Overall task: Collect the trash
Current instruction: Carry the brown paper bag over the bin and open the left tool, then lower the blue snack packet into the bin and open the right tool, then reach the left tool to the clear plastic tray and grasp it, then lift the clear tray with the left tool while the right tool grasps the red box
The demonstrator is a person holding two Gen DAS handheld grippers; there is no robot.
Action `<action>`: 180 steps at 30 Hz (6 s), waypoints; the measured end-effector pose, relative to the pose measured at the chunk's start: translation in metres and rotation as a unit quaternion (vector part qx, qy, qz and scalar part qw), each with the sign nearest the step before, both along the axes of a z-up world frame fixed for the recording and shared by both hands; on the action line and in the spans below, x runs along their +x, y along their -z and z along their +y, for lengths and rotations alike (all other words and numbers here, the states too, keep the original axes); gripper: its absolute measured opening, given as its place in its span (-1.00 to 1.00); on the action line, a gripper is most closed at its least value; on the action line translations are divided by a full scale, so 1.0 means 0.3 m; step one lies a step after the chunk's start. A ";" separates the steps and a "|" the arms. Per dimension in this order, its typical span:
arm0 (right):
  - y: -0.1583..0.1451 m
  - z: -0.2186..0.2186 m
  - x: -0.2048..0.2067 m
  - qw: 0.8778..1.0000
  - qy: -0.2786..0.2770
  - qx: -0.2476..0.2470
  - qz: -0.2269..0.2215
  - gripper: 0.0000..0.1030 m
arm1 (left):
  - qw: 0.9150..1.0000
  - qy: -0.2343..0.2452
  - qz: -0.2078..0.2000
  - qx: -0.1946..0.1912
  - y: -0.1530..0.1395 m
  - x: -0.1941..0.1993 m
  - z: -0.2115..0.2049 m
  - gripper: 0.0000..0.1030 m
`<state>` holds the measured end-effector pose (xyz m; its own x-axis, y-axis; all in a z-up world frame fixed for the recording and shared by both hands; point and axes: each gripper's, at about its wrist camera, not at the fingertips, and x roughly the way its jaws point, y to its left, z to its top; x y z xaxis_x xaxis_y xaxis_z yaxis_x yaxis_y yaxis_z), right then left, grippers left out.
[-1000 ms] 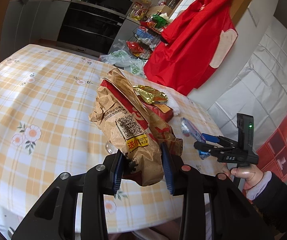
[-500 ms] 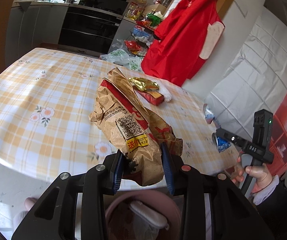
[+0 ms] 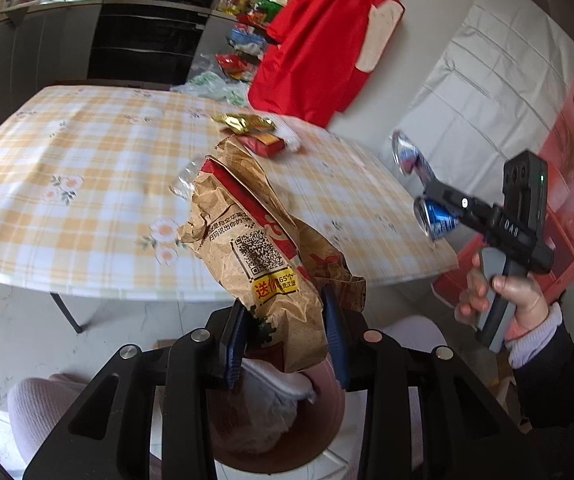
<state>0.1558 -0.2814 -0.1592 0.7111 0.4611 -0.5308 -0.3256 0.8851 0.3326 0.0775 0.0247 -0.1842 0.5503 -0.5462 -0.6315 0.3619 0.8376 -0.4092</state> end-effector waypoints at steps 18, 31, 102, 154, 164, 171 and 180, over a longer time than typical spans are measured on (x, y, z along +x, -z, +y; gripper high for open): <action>-0.027 -0.004 -0.094 1.000 -0.011 0.014 -0.009 0.80 | 0.999 0.030 0.034 0.012 0.053 -0.063 -0.073 -0.32; 0.006 -0.002 -0.105 1.000 -0.011 0.013 0.008 0.80 | 0.998 0.034 0.053 0.015 0.096 -0.051 -0.084 0.03; 0.322 -0.156 0.229 0.990 0.052 -0.044 0.122 0.88 | 0.970 -0.199 0.135 0.047 0.227 0.626 -0.213 0.88; 0.425 -0.347 0.318 0.984 0.090 0.005 0.153 0.88 | 0.864 -0.454 0.159 0.144 0.365 0.935 -0.375 0.92; 0.337 -0.271 0.517 0.990 0.066 -0.022 0.123 0.88 | 0.940 -0.263 0.135 0.170 0.366 0.953 -0.253 0.92; 0.295 -0.054 0.790 0.990 -0.006 -0.112 0.085 0.87 | 0.970 -0.115 0.103 0.188 0.373 0.936 -0.165 0.91; 0.343 0.152 1.048 0.975 -0.046 -0.206 0.071 0.85 | 0.971 -0.104 0.111 0.183 0.372 0.943 -0.053 0.91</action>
<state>0.4703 -0.2358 -0.2621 0.5823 0.2459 -0.7749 -0.3869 0.9221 0.0020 0.3603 0.0089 -0.2957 0.4539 -0.1542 -0.8776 0.1057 0.9873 -0.1188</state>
